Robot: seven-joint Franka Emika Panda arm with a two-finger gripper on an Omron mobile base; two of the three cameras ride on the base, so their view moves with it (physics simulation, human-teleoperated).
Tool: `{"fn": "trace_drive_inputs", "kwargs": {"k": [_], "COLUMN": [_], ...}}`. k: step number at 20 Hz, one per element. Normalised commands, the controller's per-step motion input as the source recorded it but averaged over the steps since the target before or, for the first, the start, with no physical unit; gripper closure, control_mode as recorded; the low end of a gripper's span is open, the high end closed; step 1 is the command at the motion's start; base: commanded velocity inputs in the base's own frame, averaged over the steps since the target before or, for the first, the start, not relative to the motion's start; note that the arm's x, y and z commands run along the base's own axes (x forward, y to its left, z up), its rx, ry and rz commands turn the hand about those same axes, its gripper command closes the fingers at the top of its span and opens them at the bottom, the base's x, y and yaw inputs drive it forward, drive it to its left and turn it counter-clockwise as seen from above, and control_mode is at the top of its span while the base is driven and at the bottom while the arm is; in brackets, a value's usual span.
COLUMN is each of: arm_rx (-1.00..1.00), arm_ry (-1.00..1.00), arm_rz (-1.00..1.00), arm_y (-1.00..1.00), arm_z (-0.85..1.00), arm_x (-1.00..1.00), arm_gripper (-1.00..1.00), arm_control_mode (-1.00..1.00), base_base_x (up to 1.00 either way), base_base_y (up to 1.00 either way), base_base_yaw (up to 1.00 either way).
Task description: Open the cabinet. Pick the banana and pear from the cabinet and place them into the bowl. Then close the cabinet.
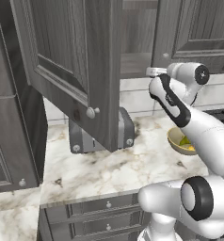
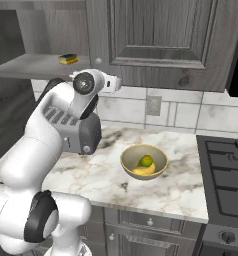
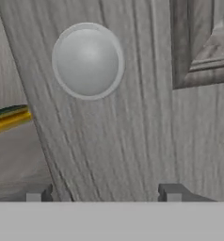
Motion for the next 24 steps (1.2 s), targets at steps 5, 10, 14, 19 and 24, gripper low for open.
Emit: {"fn": "trace_drive_inputs", "kwargs": {"k": [5,10,14,19,24], "arm_rx": [-0.01,0.11,0.12,0.00,-0.14], "arm_ry": [-0.10,0.09,0.19,0.12,0.00], "arm_rz": [-0.10,-0.10,-0.10,-0.02,0.03], "arm_y": [0.00,0.00,0.00,0.22,0.63], "arm_z": [0.25,0.96,1.00,0.17,-0.65], "arm_x": [-0.08,-1.00,-1.00,-1.00,-1.00], "arm_gripper": [-1.00,-1.00,-1.00,-1.00,-1.00], "arm_control_mode": [-1.00,-1.00,-1.00,-1.00,-1.00], "base_base_x": [0.00,0.00,0.00,0.00,0.00], "base_base_y": [0.00,0.00,0.00,0.00,0.00], "base_base_yaw": [0.00,0.00,0.00,0.00,0.00]}}
